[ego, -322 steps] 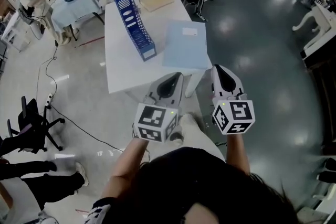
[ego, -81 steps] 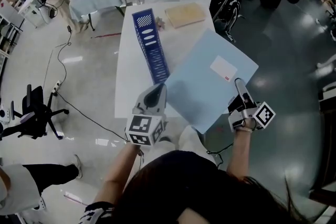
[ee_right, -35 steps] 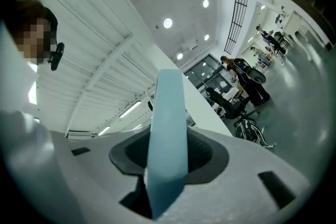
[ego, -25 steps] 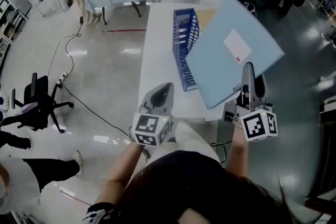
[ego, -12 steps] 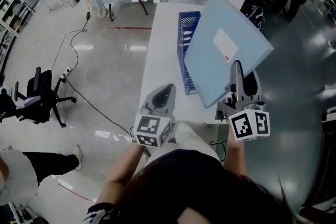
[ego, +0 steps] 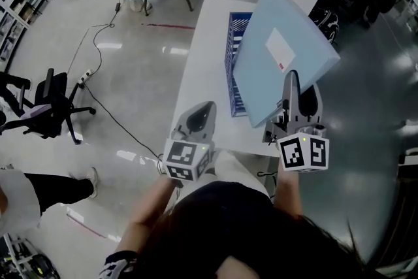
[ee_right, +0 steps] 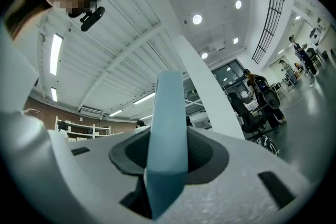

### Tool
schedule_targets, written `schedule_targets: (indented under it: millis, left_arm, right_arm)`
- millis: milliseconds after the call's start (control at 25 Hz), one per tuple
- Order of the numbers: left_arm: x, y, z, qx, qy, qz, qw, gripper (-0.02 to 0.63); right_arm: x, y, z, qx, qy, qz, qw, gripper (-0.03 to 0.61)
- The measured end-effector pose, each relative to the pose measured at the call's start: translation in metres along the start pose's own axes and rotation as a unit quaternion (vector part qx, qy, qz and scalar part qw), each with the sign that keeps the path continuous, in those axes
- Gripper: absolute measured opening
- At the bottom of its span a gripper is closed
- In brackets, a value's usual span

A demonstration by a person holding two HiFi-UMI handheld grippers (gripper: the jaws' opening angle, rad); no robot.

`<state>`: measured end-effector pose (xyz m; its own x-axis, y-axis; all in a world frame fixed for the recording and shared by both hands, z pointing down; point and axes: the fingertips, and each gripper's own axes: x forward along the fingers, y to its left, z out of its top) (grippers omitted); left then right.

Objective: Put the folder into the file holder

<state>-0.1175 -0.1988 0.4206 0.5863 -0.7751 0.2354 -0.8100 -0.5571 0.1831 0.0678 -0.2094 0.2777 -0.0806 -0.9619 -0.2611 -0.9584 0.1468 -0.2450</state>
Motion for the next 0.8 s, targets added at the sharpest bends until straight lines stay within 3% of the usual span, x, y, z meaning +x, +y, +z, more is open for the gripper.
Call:
schedule_targets:
  millis: [800]
  left_arm:
    - [0.003, 0.022, 0.005, -0.013, -0.001, 0.048, 0.9988, 0.005]
  right_arm:
    - [0.032, 0.015, -0.026, -0.051, -0.031, 0.009, 0.998, 0.156]
